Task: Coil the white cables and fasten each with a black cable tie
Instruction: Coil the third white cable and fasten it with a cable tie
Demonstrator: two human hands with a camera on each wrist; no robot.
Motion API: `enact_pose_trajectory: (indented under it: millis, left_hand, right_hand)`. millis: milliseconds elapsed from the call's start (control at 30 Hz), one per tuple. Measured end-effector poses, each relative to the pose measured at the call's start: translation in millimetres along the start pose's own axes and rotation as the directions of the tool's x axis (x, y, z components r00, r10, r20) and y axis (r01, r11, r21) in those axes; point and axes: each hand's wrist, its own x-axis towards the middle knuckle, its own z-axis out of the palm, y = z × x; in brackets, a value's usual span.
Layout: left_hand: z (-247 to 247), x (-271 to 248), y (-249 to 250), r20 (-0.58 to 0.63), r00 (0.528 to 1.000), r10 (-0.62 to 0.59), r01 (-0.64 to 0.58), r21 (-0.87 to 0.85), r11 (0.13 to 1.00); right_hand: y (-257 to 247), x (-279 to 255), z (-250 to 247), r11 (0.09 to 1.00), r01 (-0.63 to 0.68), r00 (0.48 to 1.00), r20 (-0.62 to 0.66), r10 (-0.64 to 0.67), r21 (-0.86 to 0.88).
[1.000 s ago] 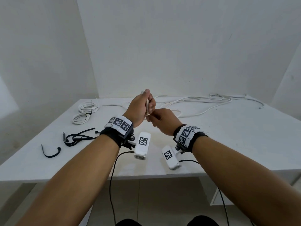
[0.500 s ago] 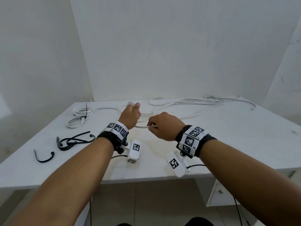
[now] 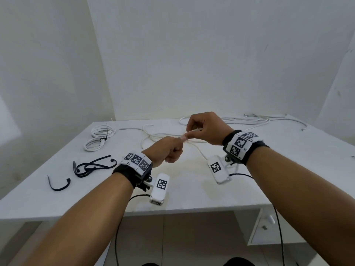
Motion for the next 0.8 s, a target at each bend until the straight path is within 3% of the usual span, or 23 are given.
enact_pose_trajectory:
  millis: [100, 333, 567, 667, 733, 800]
  left_hand:
    - [1.9, -3.0, 4.1, 0.014, 0.999, 0.045, -0.044, -0.069, 0.997]
    - [-9.2, -14.4, 11.4, 0.018, 0.996, 0.082, -0.070, -0.357, 0.931]
    - [-7.0, -24.8, 46.9, -0.026, 0.970, 0.244, -0.202, -0.651, 0.732]
    - [-8.8, -17.5, 53.0, -0.142, 0.953, 0.266, -0.293, -0.647, 0.704]
    - [-9.6, -9.1, 50.9, -0.287, 0.936, 0.203, -0.337, -0.568, 0.751]
    - [-8.8, -1.8, 43.6, -0.428, 0.890, 0.156, -0.353, -0.431, 0.831]
  right_hand:
    - [1.9, 4.2, 0.8, 0.998, 0.009, 1.000, 0.024, -0.010, 0.057]
    - [12.0, 14.6, 0.0, 0.994, 0.026, 0.997, -0.081, -0.017, 0.109]
    - [18.7, 8.1, 28.0, 0.997, -0.020, 0.996, -0.090, 0.026, 0.070]
    - [7.8, 3.2, 47.1, 0.998, 0.043, 0.999, 0.001, -0.043, -0.042]
    - [0.4, 1.3, 58.5, 0.988, 0.045, 0.996, 0.083, -0.033, -0.145]
    - [-2.8, 0.8, 68.4, 0.962, 0.052, 0.991, 0.133, -0.017, -0.267]
